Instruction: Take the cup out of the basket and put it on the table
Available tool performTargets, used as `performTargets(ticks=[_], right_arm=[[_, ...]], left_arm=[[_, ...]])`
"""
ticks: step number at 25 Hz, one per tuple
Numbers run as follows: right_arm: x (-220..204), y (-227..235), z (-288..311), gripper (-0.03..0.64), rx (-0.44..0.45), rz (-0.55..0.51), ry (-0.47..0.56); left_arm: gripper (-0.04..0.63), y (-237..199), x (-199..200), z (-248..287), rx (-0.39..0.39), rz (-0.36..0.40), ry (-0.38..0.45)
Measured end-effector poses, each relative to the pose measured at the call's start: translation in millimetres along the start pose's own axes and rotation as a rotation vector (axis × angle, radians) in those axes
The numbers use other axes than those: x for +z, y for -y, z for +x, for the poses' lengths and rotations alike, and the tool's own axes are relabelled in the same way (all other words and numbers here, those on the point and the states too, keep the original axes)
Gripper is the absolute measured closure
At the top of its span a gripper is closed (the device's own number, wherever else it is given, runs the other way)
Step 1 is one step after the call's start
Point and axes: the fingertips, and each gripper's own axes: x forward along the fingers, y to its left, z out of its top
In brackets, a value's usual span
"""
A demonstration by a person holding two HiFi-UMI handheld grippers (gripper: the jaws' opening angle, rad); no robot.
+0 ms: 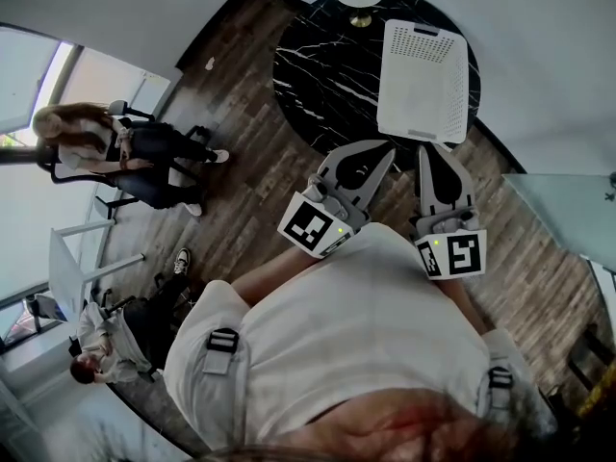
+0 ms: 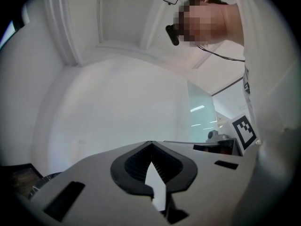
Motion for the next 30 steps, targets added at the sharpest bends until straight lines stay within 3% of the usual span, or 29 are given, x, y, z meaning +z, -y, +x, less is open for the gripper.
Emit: performTargets(ticks=[7,15,30], right_arm=[[-3.9,-1.9,68.9,0.611,-0.002,-0.013,-0.017],[-11.3,5.1,107.1,0.611,-0.021,-0.020,-0.046],[-4.6,51.6,103.2,0.611,0.005,-0.013,-0.037]], left_arm=[[0.589,-69.8,8.1,9.0,0.008,-0.022,0.005],[0.589,-104.6,3.3,21.5,-0.024,-0.044,-0.017],[0.589,-85.2,-2.1,67.0,-0.003,-0.028,-0.011]])
